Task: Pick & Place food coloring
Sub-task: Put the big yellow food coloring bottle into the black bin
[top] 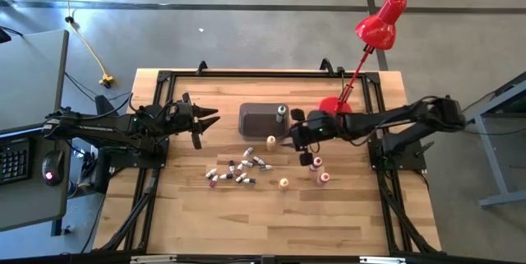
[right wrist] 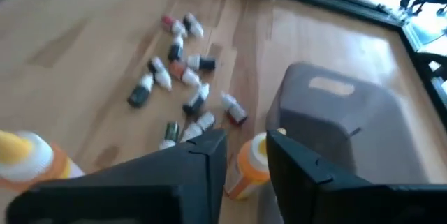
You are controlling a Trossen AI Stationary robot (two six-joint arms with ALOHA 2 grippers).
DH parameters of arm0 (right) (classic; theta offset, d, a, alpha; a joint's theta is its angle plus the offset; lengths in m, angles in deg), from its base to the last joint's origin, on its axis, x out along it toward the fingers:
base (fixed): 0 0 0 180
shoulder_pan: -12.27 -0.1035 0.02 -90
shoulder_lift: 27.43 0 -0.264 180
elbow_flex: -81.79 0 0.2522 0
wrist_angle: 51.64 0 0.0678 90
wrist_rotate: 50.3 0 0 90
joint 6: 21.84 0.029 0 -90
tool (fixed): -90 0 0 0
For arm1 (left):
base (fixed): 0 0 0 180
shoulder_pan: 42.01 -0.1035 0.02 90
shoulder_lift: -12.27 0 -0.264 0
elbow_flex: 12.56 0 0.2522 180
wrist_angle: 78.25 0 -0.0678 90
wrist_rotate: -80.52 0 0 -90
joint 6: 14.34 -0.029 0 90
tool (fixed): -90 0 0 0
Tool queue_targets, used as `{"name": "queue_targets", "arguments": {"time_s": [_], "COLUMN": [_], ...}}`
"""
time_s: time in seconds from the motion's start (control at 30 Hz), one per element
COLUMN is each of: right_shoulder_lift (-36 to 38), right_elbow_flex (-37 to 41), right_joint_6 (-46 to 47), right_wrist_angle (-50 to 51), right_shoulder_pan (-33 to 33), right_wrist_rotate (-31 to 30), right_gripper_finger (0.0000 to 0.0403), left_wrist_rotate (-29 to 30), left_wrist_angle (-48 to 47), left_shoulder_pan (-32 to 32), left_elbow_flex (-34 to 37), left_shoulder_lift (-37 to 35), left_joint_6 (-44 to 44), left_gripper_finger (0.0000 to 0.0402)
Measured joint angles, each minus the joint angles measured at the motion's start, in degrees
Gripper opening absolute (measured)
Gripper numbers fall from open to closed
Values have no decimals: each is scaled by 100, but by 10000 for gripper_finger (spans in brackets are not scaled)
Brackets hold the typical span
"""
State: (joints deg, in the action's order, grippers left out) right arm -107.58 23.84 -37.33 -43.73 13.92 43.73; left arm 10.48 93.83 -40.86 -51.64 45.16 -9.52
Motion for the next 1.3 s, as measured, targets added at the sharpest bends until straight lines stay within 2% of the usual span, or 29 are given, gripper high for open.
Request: {"name": "queue_targets", "arguments": {"time_s": [0.13, 0.27, 0.6, 0.7, 0.87, 1.0, 1.3], "right_shoulder_lift": [-514, -809, -1133, -1298, -1522, -1623, -1666], "right_elbow_flex": [0, 0, 0, 0, 0, 0, 0], "right_joint_6": [-50, -199, -176, -12, 44, 23, 11], "right_wrist_angle": [-582, -1113, -1287, -1318, -1465, -1522, -1565], "right_shoulder_pan": [0, 0, 275, 387, 503, 514, 514], "right_wrist_rotate": [-10, -266, -195, -137, 371, 393, 652], "right_gripper_finger": [138, 178, 253, 258, 258, 257, 212], "left_wrist_rotate": [1, 0, 0, 0, 1, 2, 2], "left_wrist_angle": [-2, -11, -272, -277, -275, -279, -279], "left_shoulder_pan": [-1, -1, 0, -1, -2, -2, -2], "left_elbow_flex": [0, 0, 2, 2, 2, 2, 2], "left_shoulder_lift": [1, 1, 1, 1, -1, 1, 1], "left_joint_6": [0, 0, 0, 0, 0, 0, 2], "left_gripper_finger": [111, 111, 111, 111, 111, 111, 111]}}
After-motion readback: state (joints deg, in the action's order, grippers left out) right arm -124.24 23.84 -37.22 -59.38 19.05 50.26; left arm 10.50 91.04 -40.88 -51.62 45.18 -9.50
